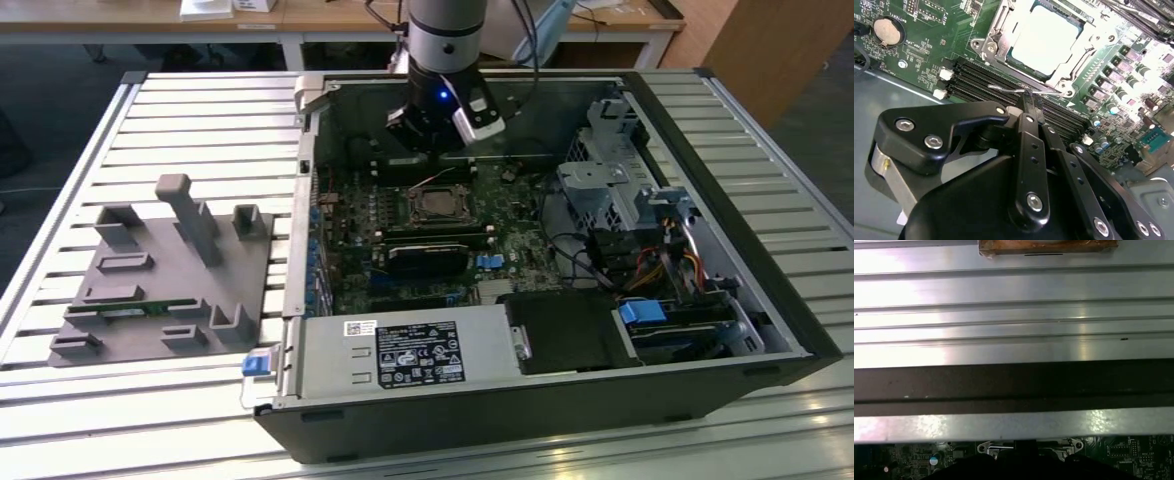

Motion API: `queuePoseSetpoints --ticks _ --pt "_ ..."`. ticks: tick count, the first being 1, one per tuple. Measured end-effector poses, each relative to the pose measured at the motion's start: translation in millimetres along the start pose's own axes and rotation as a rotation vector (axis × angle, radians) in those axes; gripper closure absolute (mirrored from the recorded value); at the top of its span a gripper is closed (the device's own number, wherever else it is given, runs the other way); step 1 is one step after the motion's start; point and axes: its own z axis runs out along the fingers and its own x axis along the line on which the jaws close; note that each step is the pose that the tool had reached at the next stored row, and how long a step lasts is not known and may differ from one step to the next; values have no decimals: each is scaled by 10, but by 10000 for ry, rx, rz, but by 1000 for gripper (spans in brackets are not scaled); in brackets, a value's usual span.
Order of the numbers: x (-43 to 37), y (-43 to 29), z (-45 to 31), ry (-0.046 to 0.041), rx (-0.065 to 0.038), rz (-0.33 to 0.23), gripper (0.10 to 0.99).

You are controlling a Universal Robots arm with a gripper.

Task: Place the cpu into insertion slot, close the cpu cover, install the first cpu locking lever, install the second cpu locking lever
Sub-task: 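Install the first cpu locking lever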

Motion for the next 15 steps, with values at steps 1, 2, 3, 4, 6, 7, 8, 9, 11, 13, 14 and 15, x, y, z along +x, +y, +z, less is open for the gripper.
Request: queuePoseSetpoints --ticks 1,2,3,4,6,7,8,9,11,13,14,15 --pt "-1 0 4 -1 -2 1 980" --pt "-2 0 8 0 -1 2 980" --pt "-3 -1 13 0 0 1 980" --pt "-4 -1 19 1 0 0 980" --pt "-7 -2 29 1 0 0 980" --pt "-9 -2 33 0 0 -1 980" --pt "-13 -2 35 2 2 0 980" --pt "-17 -3 37 4 2 0 980" --pt "-24 -2 41 3 1 0 980" --pt "-30 -2 44 4 2 1 980" --pt "-34 -2 45 3 1 1 980" --pt "-38 -2 47 3 0 0 980"
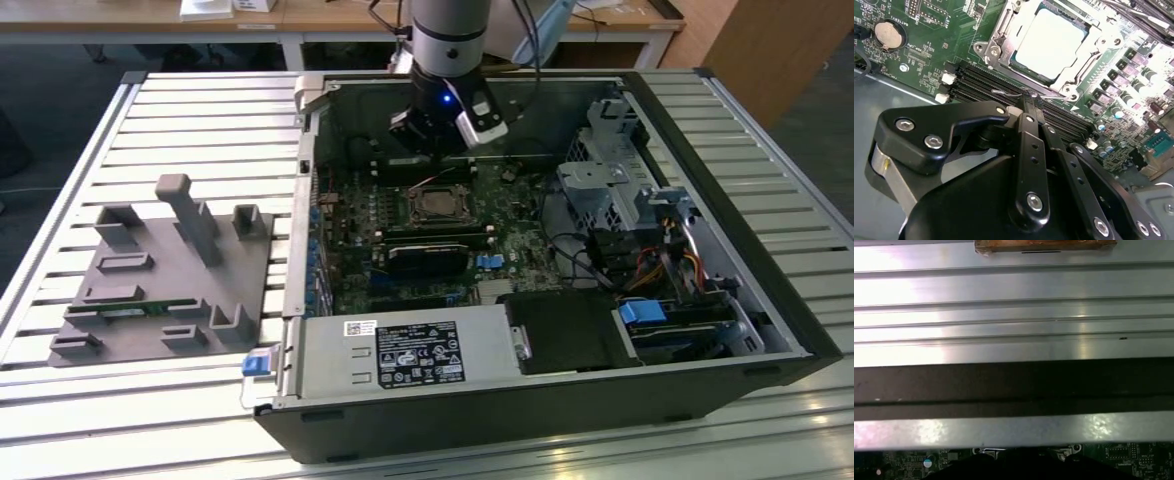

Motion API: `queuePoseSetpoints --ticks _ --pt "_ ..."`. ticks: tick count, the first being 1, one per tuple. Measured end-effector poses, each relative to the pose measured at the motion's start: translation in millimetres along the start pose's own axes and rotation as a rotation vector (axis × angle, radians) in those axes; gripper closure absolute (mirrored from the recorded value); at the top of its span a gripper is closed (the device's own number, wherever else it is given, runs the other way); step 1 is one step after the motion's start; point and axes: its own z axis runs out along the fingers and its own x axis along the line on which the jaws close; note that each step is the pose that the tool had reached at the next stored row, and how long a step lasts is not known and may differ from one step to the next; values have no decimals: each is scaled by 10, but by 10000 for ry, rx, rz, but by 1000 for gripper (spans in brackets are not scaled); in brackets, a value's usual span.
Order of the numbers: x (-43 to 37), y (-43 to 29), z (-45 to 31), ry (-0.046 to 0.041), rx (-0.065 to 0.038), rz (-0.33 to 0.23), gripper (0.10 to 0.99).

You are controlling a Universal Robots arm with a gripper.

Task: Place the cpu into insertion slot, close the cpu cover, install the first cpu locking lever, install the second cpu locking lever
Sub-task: 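Install the first cpu locking lever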

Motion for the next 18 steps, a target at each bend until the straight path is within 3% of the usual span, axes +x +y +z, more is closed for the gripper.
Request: queuePoseSetpoints --ticks 18 --pt "-93 15 65 37 4 -97 980"
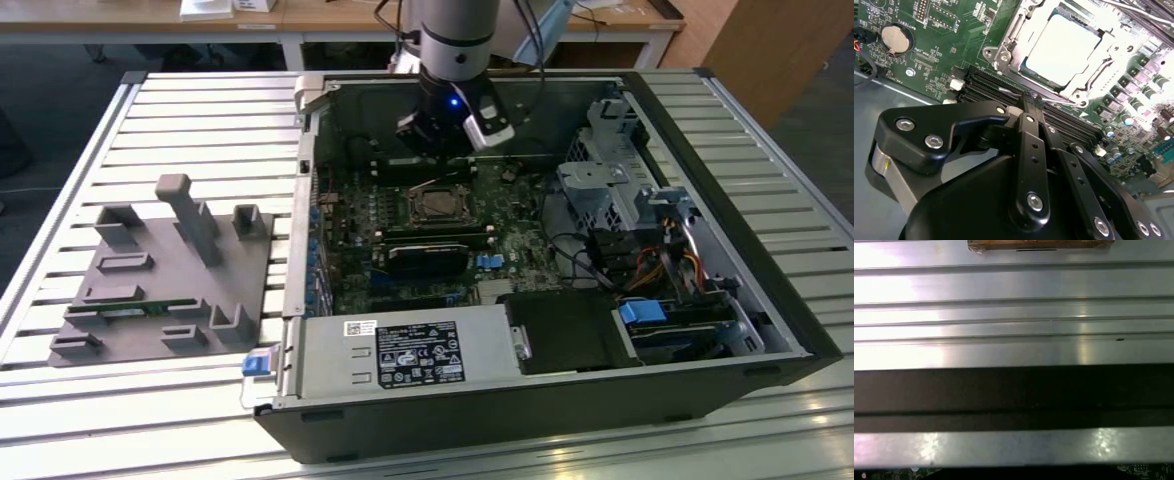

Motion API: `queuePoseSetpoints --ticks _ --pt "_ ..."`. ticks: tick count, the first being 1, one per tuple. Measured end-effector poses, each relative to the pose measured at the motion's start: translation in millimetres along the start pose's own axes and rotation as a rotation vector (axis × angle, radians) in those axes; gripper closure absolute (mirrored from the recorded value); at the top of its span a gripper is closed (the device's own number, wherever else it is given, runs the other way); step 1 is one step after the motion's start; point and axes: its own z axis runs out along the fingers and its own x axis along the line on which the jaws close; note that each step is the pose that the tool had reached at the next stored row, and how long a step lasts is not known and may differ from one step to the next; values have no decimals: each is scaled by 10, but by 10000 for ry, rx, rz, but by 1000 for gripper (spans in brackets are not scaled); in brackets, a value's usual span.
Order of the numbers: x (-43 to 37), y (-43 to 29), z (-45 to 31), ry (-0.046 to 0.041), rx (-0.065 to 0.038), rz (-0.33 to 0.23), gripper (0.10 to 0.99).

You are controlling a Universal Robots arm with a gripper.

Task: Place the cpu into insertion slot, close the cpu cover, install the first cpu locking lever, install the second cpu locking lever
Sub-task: 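Install the first cpu locking lever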

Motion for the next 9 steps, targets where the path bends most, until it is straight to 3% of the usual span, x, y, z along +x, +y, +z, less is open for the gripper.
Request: queuePoseSetpoints --ticks 9 --pt "-63 15 45 27 -1 3 980"
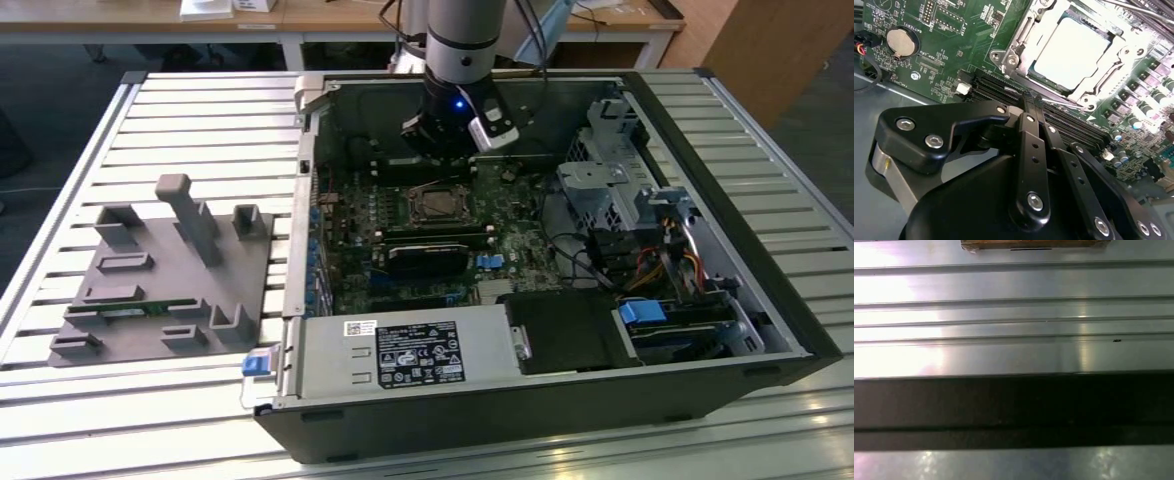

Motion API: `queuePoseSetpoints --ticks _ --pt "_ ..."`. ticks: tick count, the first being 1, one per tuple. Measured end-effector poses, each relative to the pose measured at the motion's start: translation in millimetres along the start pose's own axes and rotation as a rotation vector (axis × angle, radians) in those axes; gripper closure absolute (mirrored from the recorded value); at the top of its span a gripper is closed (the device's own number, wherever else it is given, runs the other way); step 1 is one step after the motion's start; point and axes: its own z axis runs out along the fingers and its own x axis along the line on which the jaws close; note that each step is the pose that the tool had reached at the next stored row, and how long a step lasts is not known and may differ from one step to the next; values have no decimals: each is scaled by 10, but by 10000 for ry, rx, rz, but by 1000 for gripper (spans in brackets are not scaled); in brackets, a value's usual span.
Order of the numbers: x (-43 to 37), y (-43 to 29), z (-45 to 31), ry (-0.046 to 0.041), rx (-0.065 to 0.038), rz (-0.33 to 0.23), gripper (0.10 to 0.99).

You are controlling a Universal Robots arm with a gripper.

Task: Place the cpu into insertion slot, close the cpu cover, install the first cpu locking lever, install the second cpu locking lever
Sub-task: 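Install the first cpu locking lever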

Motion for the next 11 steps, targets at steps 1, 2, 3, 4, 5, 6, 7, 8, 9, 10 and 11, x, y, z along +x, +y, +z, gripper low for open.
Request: queuePoseSetpoints --ticks 1,2,3,4,5,6,7,8,9,10,11 --pt "-6 0 5 1 0 1 980" --pt "-11 0 10 2 1 1 980" --pt "-18 0 15 4 1 0 980" --pt "-24 0 21 7 1 1 980" --pt "-28 0 29 10 2 1 980" --pt "-31 -1 37 12 1 1 980" --pt "-35 -1 44 16 0 2 980" --pt "-37 -2 51 20 1 2 980" --pt "-40 -2 59 24 2 2 980" --pt "-41 -3 67 27 6 3 980" --pt "-42 -4 75 29 13 4 980"
